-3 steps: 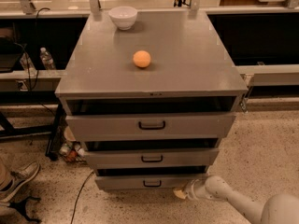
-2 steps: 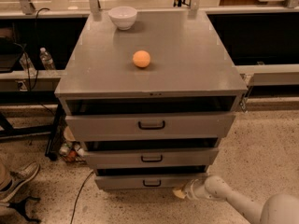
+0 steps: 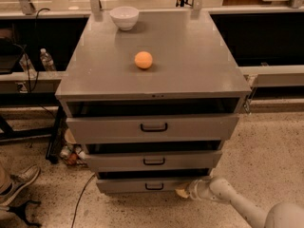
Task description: Close bottom drawer
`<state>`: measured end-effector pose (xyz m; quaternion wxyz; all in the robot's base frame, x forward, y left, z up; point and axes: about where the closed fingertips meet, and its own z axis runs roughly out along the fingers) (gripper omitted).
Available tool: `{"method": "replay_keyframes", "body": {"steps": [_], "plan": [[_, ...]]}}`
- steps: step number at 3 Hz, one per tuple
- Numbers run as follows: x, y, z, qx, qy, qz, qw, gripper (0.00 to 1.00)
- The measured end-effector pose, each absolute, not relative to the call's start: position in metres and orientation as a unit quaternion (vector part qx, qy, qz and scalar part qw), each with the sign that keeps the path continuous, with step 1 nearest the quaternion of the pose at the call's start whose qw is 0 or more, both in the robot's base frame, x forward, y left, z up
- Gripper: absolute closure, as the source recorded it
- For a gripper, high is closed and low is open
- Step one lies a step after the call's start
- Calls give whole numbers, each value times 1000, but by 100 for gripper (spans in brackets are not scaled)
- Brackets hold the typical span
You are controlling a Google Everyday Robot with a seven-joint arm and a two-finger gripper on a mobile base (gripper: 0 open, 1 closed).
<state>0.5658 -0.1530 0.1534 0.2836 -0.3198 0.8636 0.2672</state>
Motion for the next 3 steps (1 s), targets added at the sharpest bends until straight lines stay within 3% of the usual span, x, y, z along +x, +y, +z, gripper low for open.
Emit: {"method": "replay_keyframes", "body": {"steps": [3], "plan": [[583, -161, 158, -301, 860, 274, 309, 100]]}}
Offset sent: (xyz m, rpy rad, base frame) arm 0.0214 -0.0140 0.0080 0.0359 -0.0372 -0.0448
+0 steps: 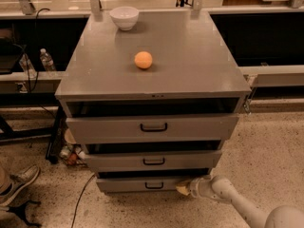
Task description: Close bottom drawer
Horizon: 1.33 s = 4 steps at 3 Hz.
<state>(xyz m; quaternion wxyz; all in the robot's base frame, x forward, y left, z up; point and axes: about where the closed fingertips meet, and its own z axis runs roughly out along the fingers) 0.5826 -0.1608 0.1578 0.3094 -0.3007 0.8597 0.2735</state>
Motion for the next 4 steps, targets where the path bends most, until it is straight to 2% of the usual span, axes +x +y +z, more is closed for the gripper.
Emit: {"method": "replay_keyframes", "body": {"steps": [2, 4], "plan": [[574, -176, 162, -286, 872, 263, 298, 100], [549, -242, 184, -227, 915, 220, 252, 100]]}}
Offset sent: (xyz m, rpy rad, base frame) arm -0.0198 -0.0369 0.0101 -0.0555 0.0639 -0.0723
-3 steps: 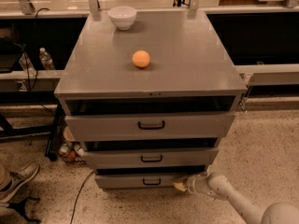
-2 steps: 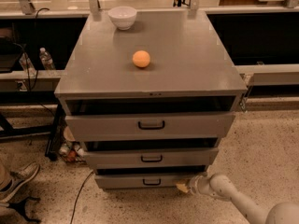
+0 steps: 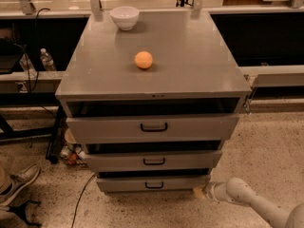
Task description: Close bottom drawer
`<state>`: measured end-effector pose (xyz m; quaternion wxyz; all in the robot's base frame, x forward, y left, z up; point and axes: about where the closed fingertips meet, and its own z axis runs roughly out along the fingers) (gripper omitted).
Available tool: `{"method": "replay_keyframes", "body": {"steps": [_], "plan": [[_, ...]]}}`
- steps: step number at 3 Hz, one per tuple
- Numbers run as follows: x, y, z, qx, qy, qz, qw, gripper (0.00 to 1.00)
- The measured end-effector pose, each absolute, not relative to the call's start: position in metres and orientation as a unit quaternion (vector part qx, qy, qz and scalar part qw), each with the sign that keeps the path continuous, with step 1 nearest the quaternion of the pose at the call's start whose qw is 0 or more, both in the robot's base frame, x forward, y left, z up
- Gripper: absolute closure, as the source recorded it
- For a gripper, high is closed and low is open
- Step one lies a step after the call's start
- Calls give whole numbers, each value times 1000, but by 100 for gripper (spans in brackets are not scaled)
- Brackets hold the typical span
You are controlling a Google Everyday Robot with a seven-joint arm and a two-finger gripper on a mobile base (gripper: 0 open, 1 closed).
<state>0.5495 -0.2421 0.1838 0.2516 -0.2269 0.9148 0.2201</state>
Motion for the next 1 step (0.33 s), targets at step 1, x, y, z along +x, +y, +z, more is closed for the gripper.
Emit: {"method": "replay_keyframes", "body": {"steps": [1], "plan": [[540, -283, 193, -189, 937, 195, 221, 100]]}}
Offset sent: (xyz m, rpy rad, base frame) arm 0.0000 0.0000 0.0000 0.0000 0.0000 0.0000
